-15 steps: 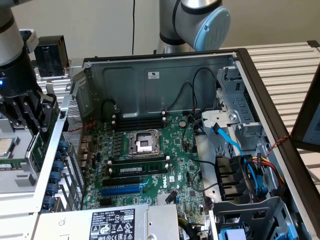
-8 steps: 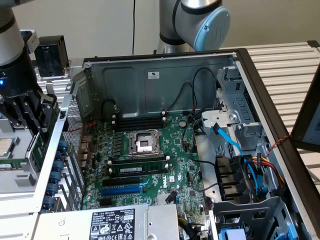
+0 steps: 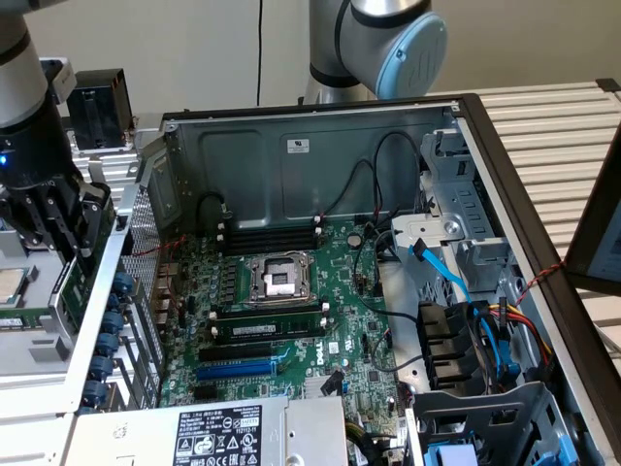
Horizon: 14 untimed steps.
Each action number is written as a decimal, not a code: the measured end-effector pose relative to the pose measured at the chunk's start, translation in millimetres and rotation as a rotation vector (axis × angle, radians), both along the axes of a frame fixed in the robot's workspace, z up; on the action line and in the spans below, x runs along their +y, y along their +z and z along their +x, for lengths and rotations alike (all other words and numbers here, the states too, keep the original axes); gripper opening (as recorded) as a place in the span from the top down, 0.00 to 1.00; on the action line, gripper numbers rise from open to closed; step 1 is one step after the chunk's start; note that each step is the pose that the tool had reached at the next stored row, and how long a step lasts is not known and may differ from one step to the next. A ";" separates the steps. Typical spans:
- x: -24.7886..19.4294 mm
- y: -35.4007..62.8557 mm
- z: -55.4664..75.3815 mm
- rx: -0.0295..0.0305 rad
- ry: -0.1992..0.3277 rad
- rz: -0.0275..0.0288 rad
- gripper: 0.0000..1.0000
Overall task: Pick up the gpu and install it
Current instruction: 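Pick up the gpu and move the gpu toward the slot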
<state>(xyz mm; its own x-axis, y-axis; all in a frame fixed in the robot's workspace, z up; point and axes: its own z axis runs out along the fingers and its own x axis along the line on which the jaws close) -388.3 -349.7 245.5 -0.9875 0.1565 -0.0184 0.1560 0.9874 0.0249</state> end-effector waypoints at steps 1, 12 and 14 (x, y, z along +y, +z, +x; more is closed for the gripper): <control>0.0 0.0 0.0 0.0000 0.000 0.0000 0.73; -0.2 19.3 0.0 0.0024 0.000 0.0140 0.73; -0.3 26.1 0.0 0.0027 0.000 0.0158 0.73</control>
